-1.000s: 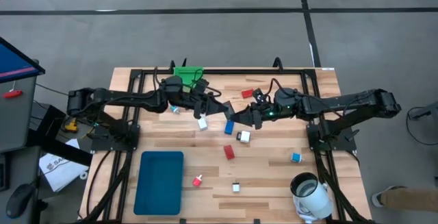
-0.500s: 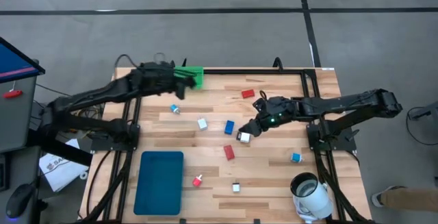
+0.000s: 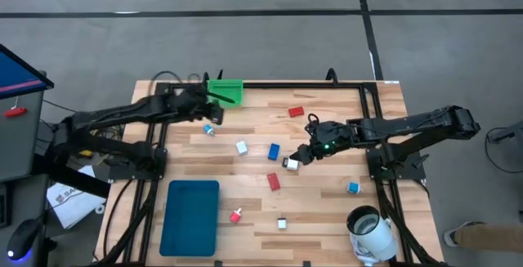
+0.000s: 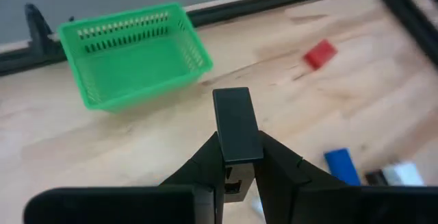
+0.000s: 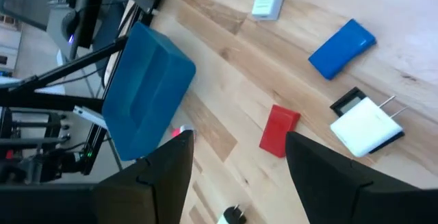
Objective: Pick & Place Office items
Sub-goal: Put the top black digital clock into the green bin
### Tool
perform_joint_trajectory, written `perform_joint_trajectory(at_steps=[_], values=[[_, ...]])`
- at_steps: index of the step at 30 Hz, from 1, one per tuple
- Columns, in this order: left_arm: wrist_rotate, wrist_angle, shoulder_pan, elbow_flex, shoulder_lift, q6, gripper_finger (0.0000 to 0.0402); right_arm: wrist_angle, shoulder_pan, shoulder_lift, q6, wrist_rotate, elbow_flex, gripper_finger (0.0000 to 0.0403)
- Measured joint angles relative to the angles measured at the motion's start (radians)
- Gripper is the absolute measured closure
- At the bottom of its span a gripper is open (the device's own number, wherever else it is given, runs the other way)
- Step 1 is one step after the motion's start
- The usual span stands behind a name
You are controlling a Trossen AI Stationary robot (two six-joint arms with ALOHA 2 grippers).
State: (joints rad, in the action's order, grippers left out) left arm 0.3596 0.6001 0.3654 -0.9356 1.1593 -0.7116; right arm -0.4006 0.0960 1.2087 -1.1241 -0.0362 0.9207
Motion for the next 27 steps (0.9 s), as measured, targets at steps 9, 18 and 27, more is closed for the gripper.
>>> perform_joint_trajectory(at_steps=[9, 18, 27], values=[[-0.1, -0.186, 0.304, 0.0, 0.215, 0.086, 0.035, 0.0, 0.012, 0.0, -0.037, -0.073, 0.0, 0.018], [-0.118, -0.344, 0.386, 0.0, 0.358, 0.105, 0.0352, -0.008, 0.034, 0.0, -0.035, -0.159, 0.0, 0.0179], [0.152, -0.365, 0.323, 0.0, 0.394, 0.046, 0.0352, -0.015, 0.035, 0.0, -0.025, -0.189, 0.0, 0.0179]])
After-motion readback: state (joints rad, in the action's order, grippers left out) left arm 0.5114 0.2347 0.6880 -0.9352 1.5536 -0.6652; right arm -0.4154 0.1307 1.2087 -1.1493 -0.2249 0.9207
